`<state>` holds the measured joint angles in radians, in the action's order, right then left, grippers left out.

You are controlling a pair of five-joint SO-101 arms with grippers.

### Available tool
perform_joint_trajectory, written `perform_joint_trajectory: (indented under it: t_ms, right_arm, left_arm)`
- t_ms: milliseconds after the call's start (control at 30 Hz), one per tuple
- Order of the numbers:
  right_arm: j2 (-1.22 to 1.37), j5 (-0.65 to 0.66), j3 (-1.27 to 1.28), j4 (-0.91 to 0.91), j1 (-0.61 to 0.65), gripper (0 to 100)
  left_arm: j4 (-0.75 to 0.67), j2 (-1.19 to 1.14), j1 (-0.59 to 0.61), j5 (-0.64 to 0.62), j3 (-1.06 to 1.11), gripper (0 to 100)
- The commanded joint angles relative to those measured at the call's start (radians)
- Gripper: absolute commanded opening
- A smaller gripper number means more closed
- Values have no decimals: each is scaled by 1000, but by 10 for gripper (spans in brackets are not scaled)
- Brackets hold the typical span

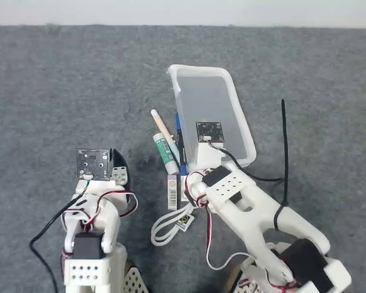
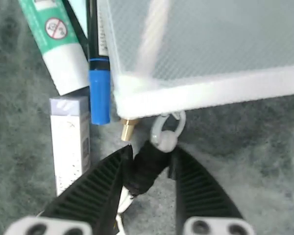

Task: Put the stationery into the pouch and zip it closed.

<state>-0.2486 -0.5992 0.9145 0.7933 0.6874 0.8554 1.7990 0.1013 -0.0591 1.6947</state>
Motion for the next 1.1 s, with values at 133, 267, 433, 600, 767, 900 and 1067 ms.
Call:
perform_joint_trajectory:
  t_ms: [133, 267, 433, 600, 767, 900, 1067]
  right_arm:
    - [2, -3, -9, -10, 22, 106]
    - [2, -5, 11, -10, 79, 122]
    - [2, -2, 15, -8, 76, 79]
    - [2, 0, 17, -5, 76, 77]
    - [-5, 0, 9, 64, 76, 143]
    - [1, 0, 9, 74, 77, 179]
    - [1, 0, 9, 67, 79, 72]
  left_arm:
    - [-25, 14, 3, 5, -10, 13]
    - [-25, 14, 3, 5, -10, 13]
    - [-25, 14, 3, 5, -10, 13]
    - [-25, 14, 3, 5, -10, 13]
    - [-25, 14, 3, 5, -10, 13]
    - [-25, 14, 3, 5, -10, 13]
    - [-25, 14, 3, 5, -10, 13]
